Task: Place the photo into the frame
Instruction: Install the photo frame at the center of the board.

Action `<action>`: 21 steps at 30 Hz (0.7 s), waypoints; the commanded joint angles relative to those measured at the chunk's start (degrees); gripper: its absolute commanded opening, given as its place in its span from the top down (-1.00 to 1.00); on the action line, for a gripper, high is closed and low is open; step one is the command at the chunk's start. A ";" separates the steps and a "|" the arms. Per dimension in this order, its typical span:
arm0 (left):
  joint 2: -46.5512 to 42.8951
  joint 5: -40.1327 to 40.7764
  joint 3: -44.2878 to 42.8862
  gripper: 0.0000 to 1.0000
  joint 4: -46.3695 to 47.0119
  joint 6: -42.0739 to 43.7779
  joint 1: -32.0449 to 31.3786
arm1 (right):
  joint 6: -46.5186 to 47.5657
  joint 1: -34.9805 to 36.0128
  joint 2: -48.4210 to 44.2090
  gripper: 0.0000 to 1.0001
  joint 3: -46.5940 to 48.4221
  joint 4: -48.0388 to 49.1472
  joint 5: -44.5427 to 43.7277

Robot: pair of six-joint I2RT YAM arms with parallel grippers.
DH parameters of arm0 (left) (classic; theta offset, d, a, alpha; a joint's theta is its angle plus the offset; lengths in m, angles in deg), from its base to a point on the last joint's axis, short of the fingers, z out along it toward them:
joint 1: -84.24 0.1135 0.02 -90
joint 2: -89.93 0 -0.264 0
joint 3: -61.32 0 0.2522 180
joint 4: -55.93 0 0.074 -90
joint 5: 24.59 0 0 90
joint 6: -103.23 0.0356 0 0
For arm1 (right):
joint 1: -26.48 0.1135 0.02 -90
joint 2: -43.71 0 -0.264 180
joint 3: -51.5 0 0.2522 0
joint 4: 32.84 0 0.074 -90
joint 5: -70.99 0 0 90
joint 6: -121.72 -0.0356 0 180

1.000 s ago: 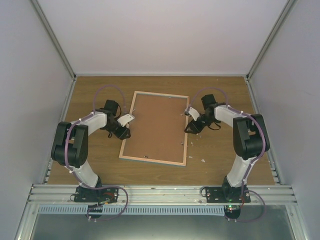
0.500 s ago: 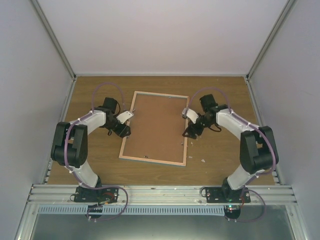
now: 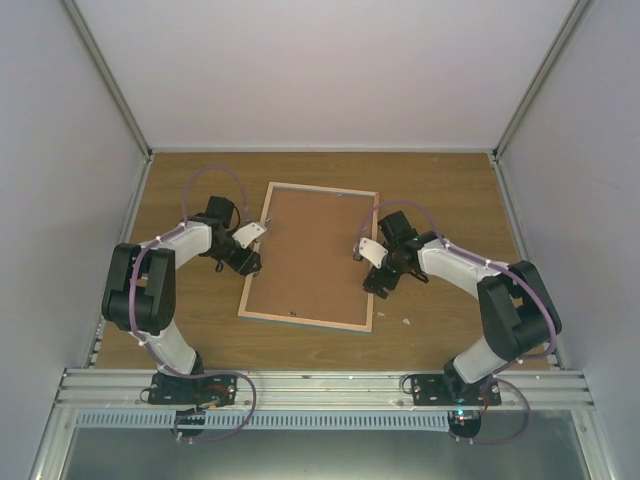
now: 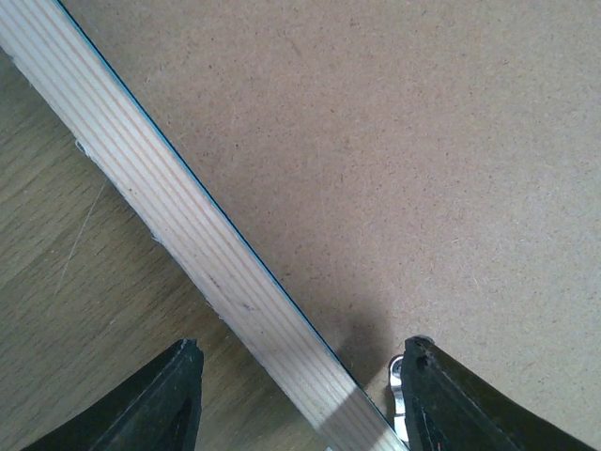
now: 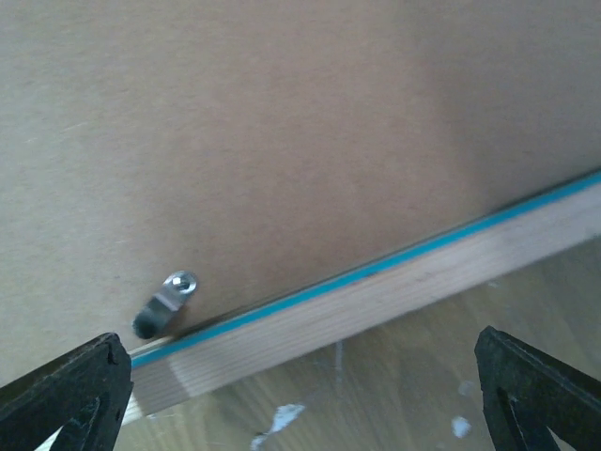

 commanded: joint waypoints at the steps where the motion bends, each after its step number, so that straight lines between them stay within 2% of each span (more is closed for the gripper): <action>1: 0.62 -0.16 0.88 -0.19 2.00 -0.27 0.61 | -4.68 1.24 -2.32 -0.99 -0.20 3.90 -6.95; 11: 0.70 -0.53 1.31 -0.18 2.39 -0.27 0.77 | -8.60 1.44 -0.18 -0.99 0.95 0.53 -0.67; 21: 0.96 -0.52 1.77 -0.17 2.97 -0.49 0.82 | -12.05 2.57 4.60 -0.99 1.06 -0.40 -4.74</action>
